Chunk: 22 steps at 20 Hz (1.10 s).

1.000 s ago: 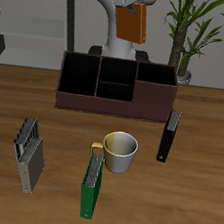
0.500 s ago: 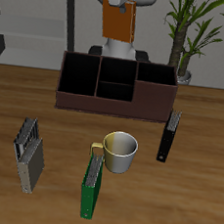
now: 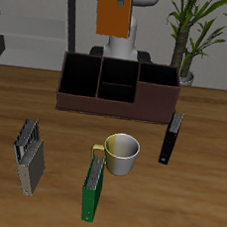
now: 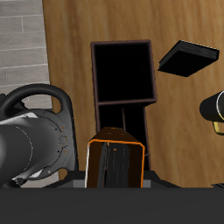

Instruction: Place the orange book into the back desk caddy's back compartment

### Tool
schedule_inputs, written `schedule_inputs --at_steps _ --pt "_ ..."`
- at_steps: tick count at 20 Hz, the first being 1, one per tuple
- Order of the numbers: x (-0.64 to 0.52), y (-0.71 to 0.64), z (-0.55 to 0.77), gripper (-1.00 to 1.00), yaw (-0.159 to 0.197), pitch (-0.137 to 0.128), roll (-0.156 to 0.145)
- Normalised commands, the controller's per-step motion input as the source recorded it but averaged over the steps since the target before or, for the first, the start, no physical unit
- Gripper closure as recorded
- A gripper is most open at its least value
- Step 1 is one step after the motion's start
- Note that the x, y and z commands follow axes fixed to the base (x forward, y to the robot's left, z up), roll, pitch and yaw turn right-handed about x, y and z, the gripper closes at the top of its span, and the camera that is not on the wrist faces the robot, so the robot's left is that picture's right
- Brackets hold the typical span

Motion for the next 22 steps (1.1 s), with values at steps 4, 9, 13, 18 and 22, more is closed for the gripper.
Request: schedule_inputs --at_steps 4,9,13,18,22 --pt "0.07 0.11 0.02 1.00 0.074 -0.008 0.009" --pt "0.05 0.15 -0.09 1.00 0.081 -0.005 0.029" --pt "0.05 0.09 -0.15 1.00 0.071 -0.007 0.022" --pt "0.06 -0.02 -0.11 1.00 0.019 0.012 0.007" --pt "0.07 -0.10 -0.09 1.00 0.045 0.007 -0.011"
